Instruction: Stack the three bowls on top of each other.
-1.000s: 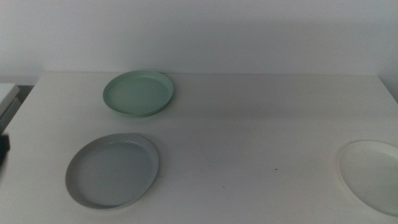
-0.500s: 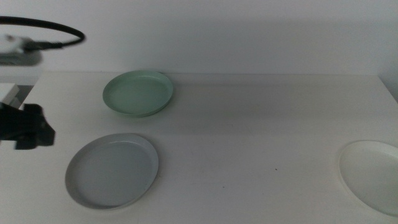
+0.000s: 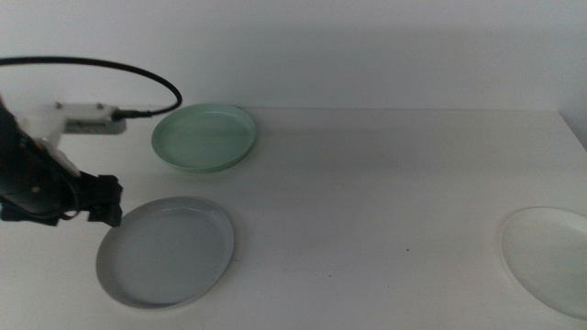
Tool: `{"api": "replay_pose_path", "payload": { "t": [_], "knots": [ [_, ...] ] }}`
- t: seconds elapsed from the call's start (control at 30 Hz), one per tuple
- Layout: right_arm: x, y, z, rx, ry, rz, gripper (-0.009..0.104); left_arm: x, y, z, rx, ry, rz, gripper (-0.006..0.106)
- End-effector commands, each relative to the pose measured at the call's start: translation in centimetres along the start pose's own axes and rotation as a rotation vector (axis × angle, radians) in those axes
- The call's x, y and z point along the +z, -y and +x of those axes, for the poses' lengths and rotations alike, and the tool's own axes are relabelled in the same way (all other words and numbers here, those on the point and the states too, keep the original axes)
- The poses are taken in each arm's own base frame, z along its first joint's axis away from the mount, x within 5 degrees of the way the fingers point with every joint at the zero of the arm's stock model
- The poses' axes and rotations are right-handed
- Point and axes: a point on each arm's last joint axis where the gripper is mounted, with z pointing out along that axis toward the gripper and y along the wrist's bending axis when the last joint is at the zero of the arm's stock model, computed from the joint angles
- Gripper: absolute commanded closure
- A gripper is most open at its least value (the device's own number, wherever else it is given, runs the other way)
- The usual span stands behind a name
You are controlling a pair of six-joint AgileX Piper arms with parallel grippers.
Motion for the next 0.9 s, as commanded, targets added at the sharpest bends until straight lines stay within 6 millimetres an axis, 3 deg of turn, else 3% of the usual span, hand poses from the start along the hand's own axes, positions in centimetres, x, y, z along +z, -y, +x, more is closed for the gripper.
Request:
{"api": "replay_pose_path", "payload": {
  "t": [0.0, 0.2, 0.53, 0.73, 0.87],
  "knots": [
    [0.0, 0.0, 0.0, -0.007, 0.008, 0.005, 0.002, 1.5, -0.1, -0.8, -0.009, 0.010, 0.002, 0.007],
    [0.0, 0.0, 0.0, -0.007, 0.008, 0.005, 0.002, 5.4, -0.3, -0.9, -0.036, -0.066, 0.017, 0.007],
    [0.0, 0.0, 0.0, -0.007, 0.008, 0.005, 0.002, 8.3, -0.4, -0.7, -0.046, -0.127, 0.037, 0.020],
    [0.0, 0.0, 0.0, -0.007, 0.008, 0.005, 0.002, 9.3, -0.4, -0.4, -0.056, -0.156, 0.042, 0.046],
    [0.0, 0.0, 0.0, -0.007, 0.008, 0.005, 0.002, 9.5, -0.4, -0.4, -0.063, -0.162, 0.043, 0.081]
  ]
}}
